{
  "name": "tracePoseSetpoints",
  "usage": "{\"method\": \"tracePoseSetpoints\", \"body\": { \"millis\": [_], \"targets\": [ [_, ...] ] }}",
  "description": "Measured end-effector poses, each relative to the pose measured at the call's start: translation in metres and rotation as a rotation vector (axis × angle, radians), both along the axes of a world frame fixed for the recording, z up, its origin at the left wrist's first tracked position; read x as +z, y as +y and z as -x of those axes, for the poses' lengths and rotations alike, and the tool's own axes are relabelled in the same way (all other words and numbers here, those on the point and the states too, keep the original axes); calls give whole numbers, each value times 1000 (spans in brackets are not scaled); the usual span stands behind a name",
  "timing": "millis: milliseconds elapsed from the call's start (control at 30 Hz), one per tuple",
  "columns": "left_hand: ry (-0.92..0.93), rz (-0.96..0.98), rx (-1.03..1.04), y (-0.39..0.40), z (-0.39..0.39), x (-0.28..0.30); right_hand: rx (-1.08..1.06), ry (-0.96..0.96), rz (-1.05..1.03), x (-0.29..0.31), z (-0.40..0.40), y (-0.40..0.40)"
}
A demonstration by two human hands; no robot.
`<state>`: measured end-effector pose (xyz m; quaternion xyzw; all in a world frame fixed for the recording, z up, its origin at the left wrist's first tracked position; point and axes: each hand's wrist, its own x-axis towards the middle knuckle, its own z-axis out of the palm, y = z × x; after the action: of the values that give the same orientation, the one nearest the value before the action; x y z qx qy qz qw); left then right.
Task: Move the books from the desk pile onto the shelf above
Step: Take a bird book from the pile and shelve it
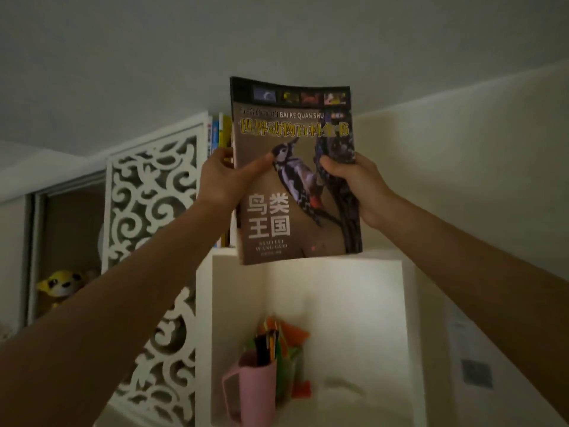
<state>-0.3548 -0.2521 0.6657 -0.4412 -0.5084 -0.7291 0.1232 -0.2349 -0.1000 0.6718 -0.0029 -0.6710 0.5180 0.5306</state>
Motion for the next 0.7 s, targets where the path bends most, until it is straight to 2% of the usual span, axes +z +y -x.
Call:
{"method": "tracePoseSetpoints", "body": {
  "millis": [200, 300, 400, 500, 600, 700],
  "targets": [
    [-58, -99, 132, 82, 48, 5, 31, -188, -70, 40, 64, 84],
    [-89, -80, 293, 118, 74, 4, 55, -290, -12, 45, 102, 120],
    [-83, -42, 436, 140, 88, 5, 103, -475, 30, 44, 128, 145],
    [-70, -50, 513, 155, 85, 6, 138, -532, 83, 47, 140, 162],
    [-107, -70, 523, 168, 82, 4, 22, -511, 58, 47, 147, 171],
    [-91, -66, 499, 173, 89, 3, -299, -492, -47, 45, 148, 165]
  ]
}}
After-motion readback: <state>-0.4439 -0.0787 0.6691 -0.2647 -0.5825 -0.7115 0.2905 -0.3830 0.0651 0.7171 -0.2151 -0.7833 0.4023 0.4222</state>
